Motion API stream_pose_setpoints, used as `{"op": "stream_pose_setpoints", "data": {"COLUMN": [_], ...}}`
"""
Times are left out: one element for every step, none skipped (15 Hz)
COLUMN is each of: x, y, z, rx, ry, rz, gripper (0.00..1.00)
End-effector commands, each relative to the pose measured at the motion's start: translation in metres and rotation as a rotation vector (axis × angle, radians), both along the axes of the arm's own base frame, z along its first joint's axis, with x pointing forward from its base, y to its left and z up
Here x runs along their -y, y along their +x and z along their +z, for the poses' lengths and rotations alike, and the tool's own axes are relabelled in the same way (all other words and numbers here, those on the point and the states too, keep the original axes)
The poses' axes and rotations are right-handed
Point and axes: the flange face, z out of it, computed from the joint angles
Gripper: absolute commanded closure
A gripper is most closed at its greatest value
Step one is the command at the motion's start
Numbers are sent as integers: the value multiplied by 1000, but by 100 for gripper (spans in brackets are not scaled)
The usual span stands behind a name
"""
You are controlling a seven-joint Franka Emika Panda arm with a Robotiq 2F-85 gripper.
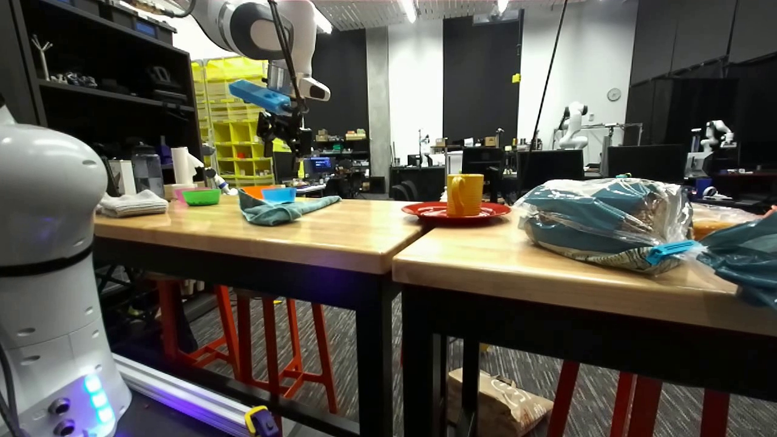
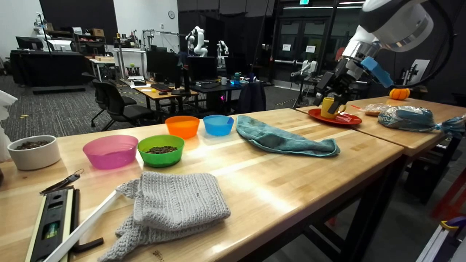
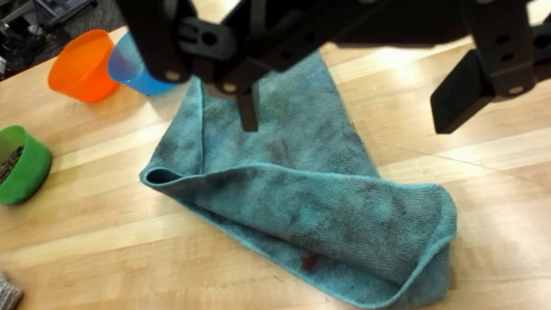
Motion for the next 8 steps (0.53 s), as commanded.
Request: {"op": "stream_pose_setpoints", "data": {"x": [8,10,11,13,12,12,12,13], "y": [-15,-18,-21,-23,-11,-12,-14,-14], "z": [-10,-15,-19,-22,-22,-25,-27,-27], "rx": [-3,-11,-24,-35,-35,-41,-43,-43], "ry": [-2,-3,-1,2,7,9,10,10], "rz": [-77,-85,-78,-79,-59,-61,-62,-63], "gripper": [0,0,0,0,0,0,0,0]}}
